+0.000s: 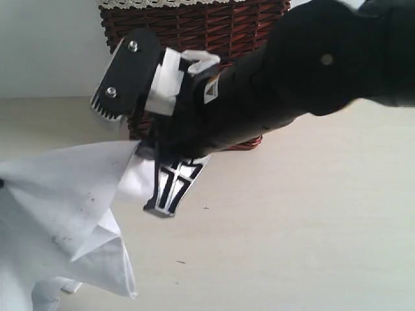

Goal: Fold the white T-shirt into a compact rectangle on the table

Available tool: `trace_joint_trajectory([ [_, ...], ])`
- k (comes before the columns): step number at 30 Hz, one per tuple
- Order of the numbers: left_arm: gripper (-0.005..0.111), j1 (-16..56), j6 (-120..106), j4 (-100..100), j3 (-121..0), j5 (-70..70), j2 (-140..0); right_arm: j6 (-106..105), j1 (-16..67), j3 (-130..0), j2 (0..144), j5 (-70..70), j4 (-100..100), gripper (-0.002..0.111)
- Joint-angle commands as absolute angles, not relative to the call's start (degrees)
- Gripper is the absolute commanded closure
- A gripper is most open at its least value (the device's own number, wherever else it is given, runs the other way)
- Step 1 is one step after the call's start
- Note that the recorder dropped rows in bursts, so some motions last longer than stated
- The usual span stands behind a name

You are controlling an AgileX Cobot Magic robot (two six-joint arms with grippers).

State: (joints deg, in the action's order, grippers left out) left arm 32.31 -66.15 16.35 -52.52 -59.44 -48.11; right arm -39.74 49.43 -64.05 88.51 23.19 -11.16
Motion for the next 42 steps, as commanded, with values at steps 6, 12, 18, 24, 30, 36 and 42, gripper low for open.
trace_joint_trajectory([
  [6,0.106,35.81,-66.06,33.56,-41.86,-49.04,-52.15,-5.36,49.49,-64.36,81.5,25.07,35.97,0.108],
  [12,0.065,39.37,-74.57,46.78,-38.35,-44.0,-59.23,-6.47,49.49,-64.36,82.65,28.84,37.6,0.108],
  [18,0.022,40.27,-77.87,46.79,-38.23,-38.29,-65.42,-7.61,48.08,-64.36,85.49,35.63,42.52,0.108],
  [24,0.021,39.51,-75.98,43.68,-38.23,-18.78,-63.08,-7.33,41.88,-64.36,90.35,36.16,40.41,0.108],
  [30,0.044,30.47,-65.35,41.94,-38.23,-12.73,-65.05,-3.0,38.61,-64.36,95.36,33.98,40.41,0.104],
  [36,0.064,20.21,-51.34,38.8,-40.69,-15.97,-70.71,19.11,38.52,-64.47,95.14,36.71,54.68,0.049],
  [42,0.064,15.35,-15.87,7.75,-47.04,-26.28,-77.88,32.09,35.82,-69.89,92.99,46.57,50.31,0.061],
])
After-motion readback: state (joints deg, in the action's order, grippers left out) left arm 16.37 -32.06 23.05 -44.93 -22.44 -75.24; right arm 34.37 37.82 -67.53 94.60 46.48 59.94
